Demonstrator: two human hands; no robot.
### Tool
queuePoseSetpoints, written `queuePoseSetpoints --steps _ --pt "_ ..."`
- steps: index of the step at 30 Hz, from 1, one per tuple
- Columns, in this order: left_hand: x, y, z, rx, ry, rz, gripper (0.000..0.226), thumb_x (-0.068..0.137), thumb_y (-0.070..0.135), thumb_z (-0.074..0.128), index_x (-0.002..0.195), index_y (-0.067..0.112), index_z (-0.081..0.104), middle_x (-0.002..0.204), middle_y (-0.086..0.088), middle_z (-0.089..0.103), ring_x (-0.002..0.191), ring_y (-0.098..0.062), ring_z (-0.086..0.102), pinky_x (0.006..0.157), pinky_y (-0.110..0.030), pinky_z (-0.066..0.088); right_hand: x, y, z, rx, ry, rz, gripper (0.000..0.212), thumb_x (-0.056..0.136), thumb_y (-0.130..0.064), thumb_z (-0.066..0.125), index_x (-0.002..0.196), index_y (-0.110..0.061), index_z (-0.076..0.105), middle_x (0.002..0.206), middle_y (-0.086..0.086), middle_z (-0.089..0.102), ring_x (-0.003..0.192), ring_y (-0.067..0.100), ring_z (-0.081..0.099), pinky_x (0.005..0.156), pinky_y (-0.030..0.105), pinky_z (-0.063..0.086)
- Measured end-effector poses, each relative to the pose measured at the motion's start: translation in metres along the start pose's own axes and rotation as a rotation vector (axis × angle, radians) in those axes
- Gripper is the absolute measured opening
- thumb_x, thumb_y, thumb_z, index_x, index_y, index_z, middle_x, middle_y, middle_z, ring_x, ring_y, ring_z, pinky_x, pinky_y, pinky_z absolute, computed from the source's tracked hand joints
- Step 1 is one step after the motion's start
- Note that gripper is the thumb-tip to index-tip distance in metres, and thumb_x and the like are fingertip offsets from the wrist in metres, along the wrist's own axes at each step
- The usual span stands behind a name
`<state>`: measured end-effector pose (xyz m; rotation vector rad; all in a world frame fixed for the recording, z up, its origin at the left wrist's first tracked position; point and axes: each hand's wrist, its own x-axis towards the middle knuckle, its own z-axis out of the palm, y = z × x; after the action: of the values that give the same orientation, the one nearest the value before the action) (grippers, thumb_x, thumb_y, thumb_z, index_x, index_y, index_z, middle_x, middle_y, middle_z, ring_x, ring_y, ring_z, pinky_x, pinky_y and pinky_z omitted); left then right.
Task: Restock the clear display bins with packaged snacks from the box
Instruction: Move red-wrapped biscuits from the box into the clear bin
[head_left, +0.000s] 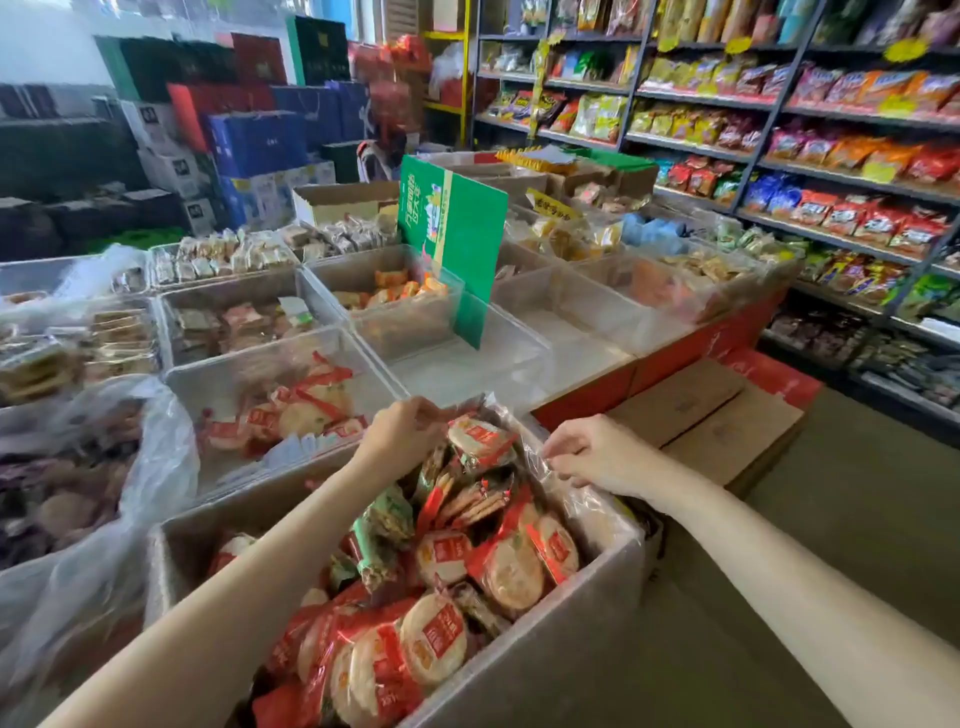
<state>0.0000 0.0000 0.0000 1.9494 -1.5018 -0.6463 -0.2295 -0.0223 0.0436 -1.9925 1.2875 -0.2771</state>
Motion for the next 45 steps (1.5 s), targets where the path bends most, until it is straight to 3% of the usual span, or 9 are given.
queuePoseSetpoints --steps 4,14,17,24,28,31,39,42,45 --pt "0.043 -0.007 0.018 0.102 -0.040 -0.129 0.029 0.090 0.018 0.055 0.115 0.007 0.061 0.116 -0.011 0.064 0.104 -0.026 0.060 0.087 -0.032 0.049 0.061 0.003 -0.001 -0.275 -0.078 -0.049 0.020 0.089 -0.011 0.054 0.105 -0.013 0.067 0.109 0.004 0.065 0.100 0.017 0.060 0.080 0.019 0.043" --pt "0.093 -0.011 0.051 0.270 -0.164 -0.277 0.029 0.089 0.022 0.055 0.111 0.002 0.055 0.108 -0.014 0.061 0.093 -0.027 0.055 0.073 -0.030 0.042 0.180 0.007 0.014 -0.501 -0.319 -0.287 0.031 0.094 -0.008 0.045 0.121 -0.013 0.057 0.124 0.012 0.057 0.118 0.027 0.049 0.091 0.031 0.040" --pt "0.100 -0.023 0.062 0.249 -0.150 -0.332 0.040 0.084 0.028 0.058 0.118 0.008 0.054 0.113 -0.009 0.063 0.099 -0.026 0.059 0.083 -0.036 0.049 0.206 0.020 0.028 -0.554 -0.401 -0.392 0.033 0.092 -0.005 0.043 0.120 -0.017 0.057 0.126 0.011 0.056 0.116 0.028 0.051 0.091 0.032 0.041" --pt "0.082 0.015 0.063 0.131 -0.001 -0.382 0.031 0.086 0.017 0.063 0.117 0.014 0.063 0.094 0.003 0.060 0.087 -0.011 0.054 0.075 -0.017 0.037 0.227 0.039 0.030 -0.597 -0.600 -0.535 0.056 0.085 0.000 0.058 0.137 -0.010 0.040 0.136 0.011 0.045 0.124 0.028 0.046 0.100 0.040 0.042" --pt "0.065 0.010 0.060 0.196 0.017 -0.471 0.028 0.086 0.025 0.063 0.111 0.011 0.060 0.100 0.001 0.063 0.096 -0.019 0.059 0.080 -0.024 0.045 0.226 0.039 0.031 -0.712 -0.702 -0.598 0.082 0.081 -0.006 0.066 0.148 -0.019 0.020 0.146 0.006 0.037 0.133 0.028 0.033 0.105 0.039 0.035" --pt "0.055 -0.002 0.066 0.351 -0.129 -0.552 0.034 0.085 0.034 0.063 0.109 0.012 0.058 0.109 -0.002 0.061 0.099 -0.019 0.057 0.084 -0.029 0.047 0.225 0.036 0.038 -0.846 -0.700 -0.643 0.079 0.081 -0.013 0.068 0.146 -0.018 0.023 0.137 0.007 0.037 0.128 0.030 0.033 0.100 0.043 0.040" --pt "0.051 -0.010 0.084 0.716 -0.232 -0.416 0.040 0.092 0.032 0.054 0.124 0.011 0.043 0.125 -0.008 0.048 0.117 -0.027 0.052 0.085 -0.037 0.046 0.215 0.034 0.047 -0.996 -0.624 -0.714 0.053 0.080 -0.014 0.069 0.126 -0.015 0.042 0.120 0.008 0.048 0.118 0.031 0.036 0.089 0.041 0.038" --pt "0.050 -0.013 0.077 0.727 -0.222 -0.367 0.036 0.097 0.039 0.042 0.121 0.011 0.046 0.122 -0.007 0.052 0.113 -0.028 0.055 0.079 -0.034 0.043 0.211 0.038 0.044 -0.901 -0.760 -0.614 0.061 0.076 -0.012 0.073 0.126 -0.017 0.038 0.115 0.011 0.053 0.099 0.026 0.049 0.076 0.034 0.044" --pt "0.051 -0.011 0.068 0.734 -0.264 -0.342 0.032 0.096 0.036 0.044 0.117 0.011 0.048 0.119 -0.006 0.056 0.109 -0.027 0.057 0.083 -0.035 0.045 0.210 0.035 0.034 -0.858 -0.869 -0.571 0.067 0.074 -0.013 0.076 0.130 -0.016 0.040 0.121 0.007 0.053 0.106 0.023 0.050 0.076 0.030 0.042"
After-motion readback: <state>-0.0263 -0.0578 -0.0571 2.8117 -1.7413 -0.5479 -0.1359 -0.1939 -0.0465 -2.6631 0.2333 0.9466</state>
